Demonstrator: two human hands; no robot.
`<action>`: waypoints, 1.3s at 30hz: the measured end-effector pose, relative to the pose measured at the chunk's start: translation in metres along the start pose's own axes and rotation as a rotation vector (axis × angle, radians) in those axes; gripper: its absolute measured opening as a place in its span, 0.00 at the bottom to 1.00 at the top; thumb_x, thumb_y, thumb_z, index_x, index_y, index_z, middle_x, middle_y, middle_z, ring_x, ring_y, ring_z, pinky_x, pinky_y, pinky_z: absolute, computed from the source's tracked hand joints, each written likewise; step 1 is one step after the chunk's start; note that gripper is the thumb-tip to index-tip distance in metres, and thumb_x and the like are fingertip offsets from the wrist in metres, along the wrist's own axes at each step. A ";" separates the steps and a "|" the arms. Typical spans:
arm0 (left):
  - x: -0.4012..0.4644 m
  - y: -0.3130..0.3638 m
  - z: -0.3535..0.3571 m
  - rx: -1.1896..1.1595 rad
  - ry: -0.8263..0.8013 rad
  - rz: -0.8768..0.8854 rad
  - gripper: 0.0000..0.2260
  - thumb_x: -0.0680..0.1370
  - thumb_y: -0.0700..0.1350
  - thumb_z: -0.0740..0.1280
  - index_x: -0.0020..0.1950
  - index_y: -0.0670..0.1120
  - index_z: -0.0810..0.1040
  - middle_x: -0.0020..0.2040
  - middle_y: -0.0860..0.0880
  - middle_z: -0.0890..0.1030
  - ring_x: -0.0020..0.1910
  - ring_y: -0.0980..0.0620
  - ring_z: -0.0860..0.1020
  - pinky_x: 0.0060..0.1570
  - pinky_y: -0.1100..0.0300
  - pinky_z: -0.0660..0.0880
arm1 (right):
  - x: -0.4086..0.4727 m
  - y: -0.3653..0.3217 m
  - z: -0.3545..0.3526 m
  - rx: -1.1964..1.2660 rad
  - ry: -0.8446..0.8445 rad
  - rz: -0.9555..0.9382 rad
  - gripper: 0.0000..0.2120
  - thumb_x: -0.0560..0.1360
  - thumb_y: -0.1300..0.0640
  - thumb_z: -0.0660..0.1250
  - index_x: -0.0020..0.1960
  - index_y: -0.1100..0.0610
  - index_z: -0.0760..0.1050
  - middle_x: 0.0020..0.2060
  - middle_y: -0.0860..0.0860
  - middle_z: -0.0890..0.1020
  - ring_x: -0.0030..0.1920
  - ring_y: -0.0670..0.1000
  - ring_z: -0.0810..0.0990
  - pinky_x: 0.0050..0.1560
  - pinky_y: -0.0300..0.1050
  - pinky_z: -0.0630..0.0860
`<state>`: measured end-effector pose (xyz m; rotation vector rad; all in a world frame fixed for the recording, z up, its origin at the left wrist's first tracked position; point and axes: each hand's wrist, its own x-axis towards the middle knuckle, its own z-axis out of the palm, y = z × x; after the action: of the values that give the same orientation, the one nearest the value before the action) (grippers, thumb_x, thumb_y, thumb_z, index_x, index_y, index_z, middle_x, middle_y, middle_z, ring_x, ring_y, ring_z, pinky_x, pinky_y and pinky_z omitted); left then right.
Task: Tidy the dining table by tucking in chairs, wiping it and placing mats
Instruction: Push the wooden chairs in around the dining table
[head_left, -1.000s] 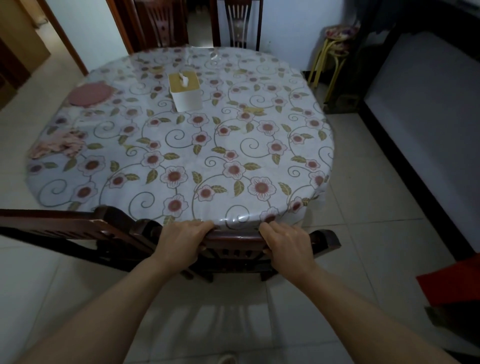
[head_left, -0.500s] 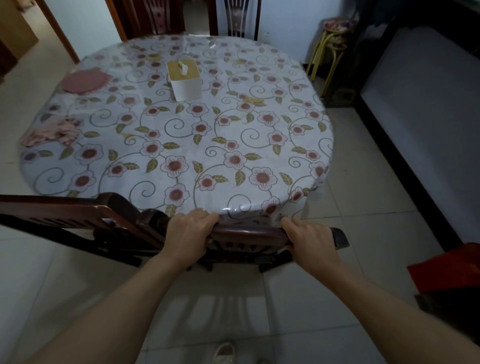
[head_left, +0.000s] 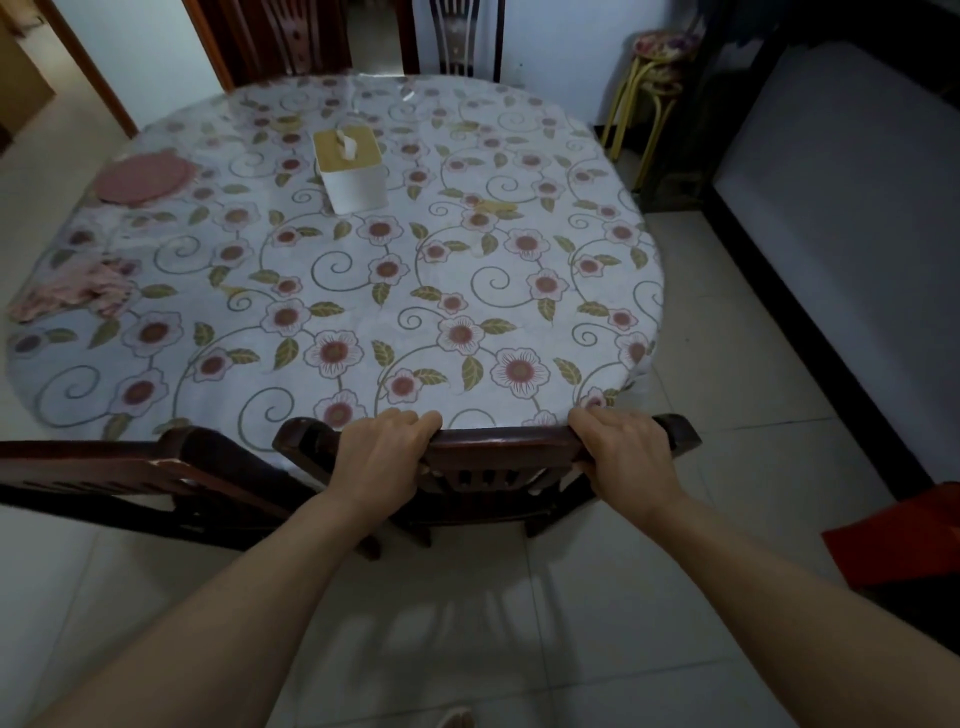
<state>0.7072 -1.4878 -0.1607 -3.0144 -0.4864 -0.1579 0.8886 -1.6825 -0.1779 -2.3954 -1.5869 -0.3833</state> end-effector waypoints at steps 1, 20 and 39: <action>0.003 -0.001 0.000 0.008 -0.001 -0.004 0.20 0.52 0.41 0.80 0.36 0.46 0.75 0.26 0.50 0.75 0.24 0.48 0.74 0.23 0.64 0.57 | 0.004 0.002 0.002 -0.006 -0.009 -0.006 0.19 0.51 0.66 0.75 0.37 0.57 0.70 0.28 0.51 0.76 0.27 0.55 0.75 0.29 0.40 0.62; 0.021 0.027 0.009 0.049 -0.043 -0.092 0.21 0.54 0.41 0.80 0.37 0.46 0.71 0.29 0.49 0.74 0.26 0.48 0.72 0.23 0.61 0.59 | 0.002 0.013 -0.001 -0.131 -0.128 0.173 0.19 0.56 0.67 0.75 0.39 0.57 0.68 0.32 0.54 0.74 0.32 0.56 0.73 0.34 0.46 0.66; 0.081 0.102 -0.066 -0.371 -0.326 -0.174 0.29 0.77 0.60 0.60 0.74 0.51 0.58 0.71 0.47 0.68 0.68 0.45 0.69 0.65 0.47 0.66 | -0.003 0.031 -0.088 0.099 -0.278 0.291 0.33 0.73 0.51 0.69 0.73 0.55 0.58 0.71 0.56 0.61 0.71 0.56 0.60 0.70 0.49 0.61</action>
<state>0.8107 -1.5658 -0.0929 -3.3717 -0.8322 0.2690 0.9085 -1.7273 -0.0983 -2.6362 -1.2884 0.0853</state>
